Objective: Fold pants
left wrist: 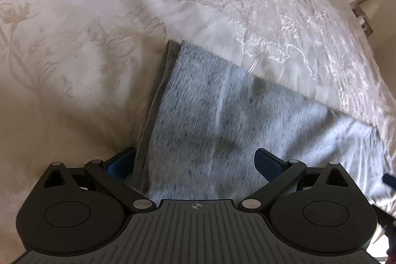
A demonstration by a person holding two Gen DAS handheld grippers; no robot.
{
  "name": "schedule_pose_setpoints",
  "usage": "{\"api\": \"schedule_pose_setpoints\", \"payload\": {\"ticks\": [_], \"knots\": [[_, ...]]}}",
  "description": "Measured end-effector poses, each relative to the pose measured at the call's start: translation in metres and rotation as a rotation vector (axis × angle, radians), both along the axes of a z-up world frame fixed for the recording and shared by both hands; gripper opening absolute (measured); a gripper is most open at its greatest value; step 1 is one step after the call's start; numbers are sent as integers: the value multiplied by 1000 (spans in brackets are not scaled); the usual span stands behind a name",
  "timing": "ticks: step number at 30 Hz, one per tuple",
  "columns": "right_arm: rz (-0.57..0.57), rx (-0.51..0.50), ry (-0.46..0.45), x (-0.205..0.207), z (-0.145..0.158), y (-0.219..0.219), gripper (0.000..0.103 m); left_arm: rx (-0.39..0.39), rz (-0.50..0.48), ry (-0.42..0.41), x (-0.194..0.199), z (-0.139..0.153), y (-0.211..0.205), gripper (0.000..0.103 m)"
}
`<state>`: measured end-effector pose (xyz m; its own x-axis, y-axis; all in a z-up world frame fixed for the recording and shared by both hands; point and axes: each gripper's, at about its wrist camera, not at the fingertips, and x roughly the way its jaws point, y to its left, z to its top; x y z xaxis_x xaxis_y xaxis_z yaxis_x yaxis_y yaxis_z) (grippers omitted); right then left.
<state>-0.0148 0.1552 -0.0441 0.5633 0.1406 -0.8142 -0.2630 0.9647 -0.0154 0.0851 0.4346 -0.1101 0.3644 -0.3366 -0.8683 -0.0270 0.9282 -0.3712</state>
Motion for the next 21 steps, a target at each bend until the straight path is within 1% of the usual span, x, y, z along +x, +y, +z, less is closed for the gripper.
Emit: {"api": "schedule_pose_setpoints", "payload": {"ticks": [2,4,6,7,8,9,10,11,12,13,14,18,21], "knots": [[-10,24,44,6,-3,0,93,-12,-5,3,4,-1,0,102],[-28,55,74,11,-7,-1,84,-14,-15,16,8,-2,-2,102],[-58,91,108,16,-10,-4,57,-14,-14,31,11,-2,-3,102],[-75,116,131,20,-12,-6,50,-19,-4,36,12,-2,-3,102],[-98,135,155,24,-15,-9,35,-24,10,36,12,-1,-2,98],[-116,150,173,28,-18,-11,23,-12,24,23,10,2,-2,86],[-132,163,187,32,-20,-13,18,33,31,4,10,5,-4,51],[-145,167,196,36,-22,-14,12,77,33,-6,8,9,-5,31],[-156,163,198,40,-24,-16,9,60,36,-11,7,13,-2,24],[-162,160,196,45,-24,-16,7,34,51,-12,6,15,1,21],[-165,160,194,50,-24,-17,6,25,67,-11,5,18,3,19],[-173,141,184,74,-27,-18,5,49,73,-8,7,22,3,19],[-177,128,194,95,-37,-17,5,27,86,8,9,15,5,19]]}}
